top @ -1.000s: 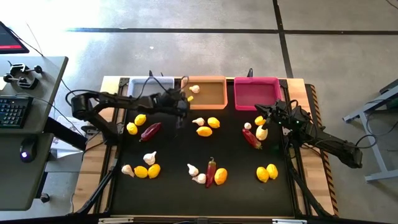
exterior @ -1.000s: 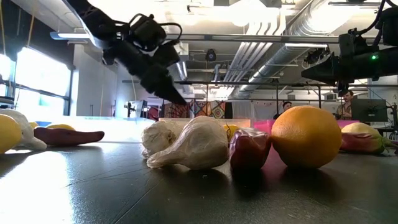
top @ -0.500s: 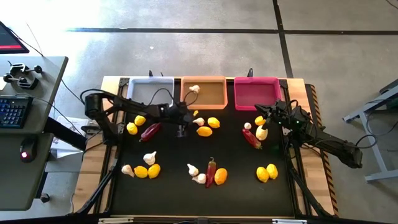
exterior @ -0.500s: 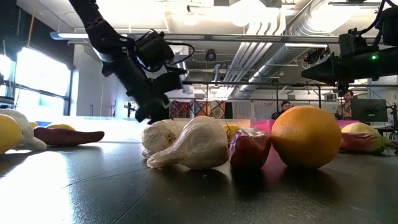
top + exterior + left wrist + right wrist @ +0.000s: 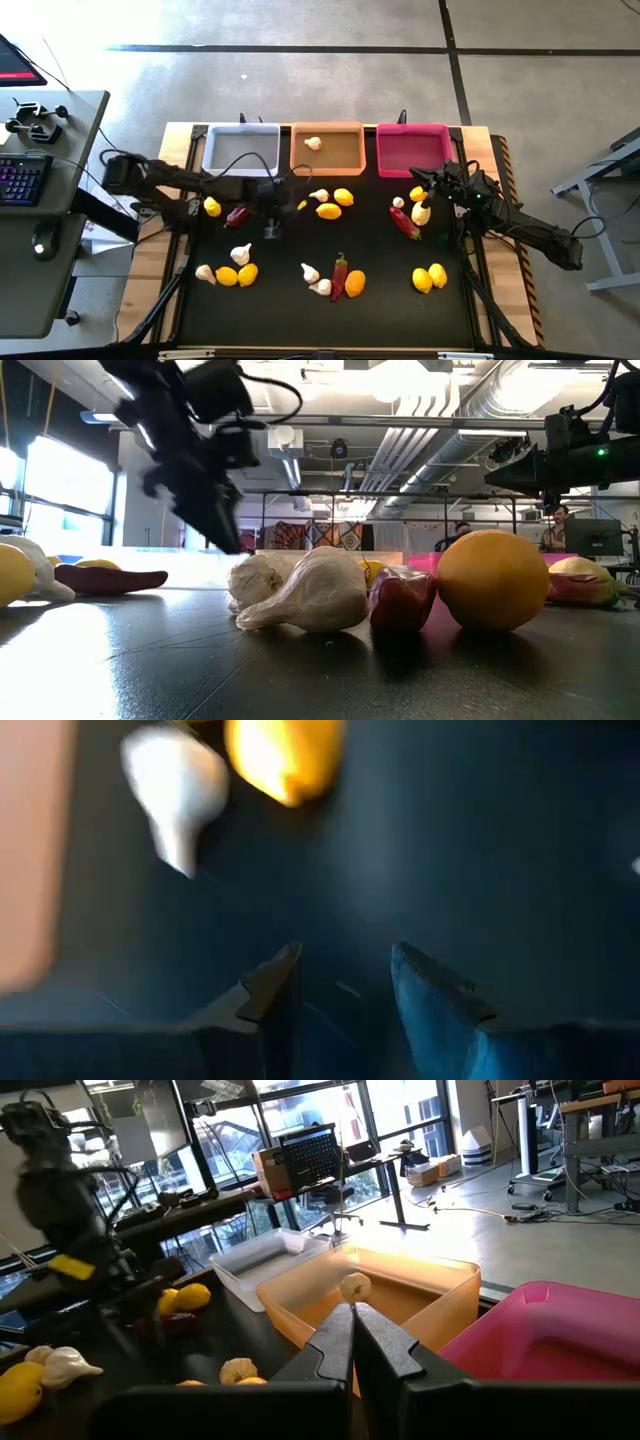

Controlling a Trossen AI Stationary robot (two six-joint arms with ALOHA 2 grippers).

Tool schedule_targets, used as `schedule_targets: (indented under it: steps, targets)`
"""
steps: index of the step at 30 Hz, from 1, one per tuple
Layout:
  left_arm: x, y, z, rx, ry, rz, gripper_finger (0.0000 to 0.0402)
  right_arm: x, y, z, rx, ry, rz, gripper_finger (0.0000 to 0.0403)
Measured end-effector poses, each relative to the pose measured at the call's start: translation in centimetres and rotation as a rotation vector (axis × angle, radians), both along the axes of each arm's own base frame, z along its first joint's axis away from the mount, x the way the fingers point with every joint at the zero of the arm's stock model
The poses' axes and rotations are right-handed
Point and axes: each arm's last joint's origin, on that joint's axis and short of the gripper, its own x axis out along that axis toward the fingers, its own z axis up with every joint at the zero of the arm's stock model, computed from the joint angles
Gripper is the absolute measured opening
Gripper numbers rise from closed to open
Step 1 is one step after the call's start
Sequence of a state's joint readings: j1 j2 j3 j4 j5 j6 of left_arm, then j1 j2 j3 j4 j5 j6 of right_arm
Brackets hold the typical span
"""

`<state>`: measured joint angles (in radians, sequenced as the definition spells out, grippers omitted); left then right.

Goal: Sort produce into baskets
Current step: Put the white garlic into the orange bin

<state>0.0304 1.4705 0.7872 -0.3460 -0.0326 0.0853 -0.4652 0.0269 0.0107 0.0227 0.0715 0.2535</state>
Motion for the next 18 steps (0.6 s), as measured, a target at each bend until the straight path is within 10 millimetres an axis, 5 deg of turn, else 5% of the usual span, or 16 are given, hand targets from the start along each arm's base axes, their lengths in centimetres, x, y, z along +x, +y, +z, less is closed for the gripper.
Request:
schedule_targets:
  steps: [10, 18]
  targets:
    - [-3.3, -4.4, 2.8, -0.343, 0.385, 0.275, 0.015, 0.0, 0.0, 0.0, 0.0, 0.0, 0.0, 0.0]
    - [-3.8, -5.3, 3.6, -0.495, 0.601, 0.581, 0.0228, 0.0, 0.0, 0.0, 0.0, 0.0, 0.0, 0.0]
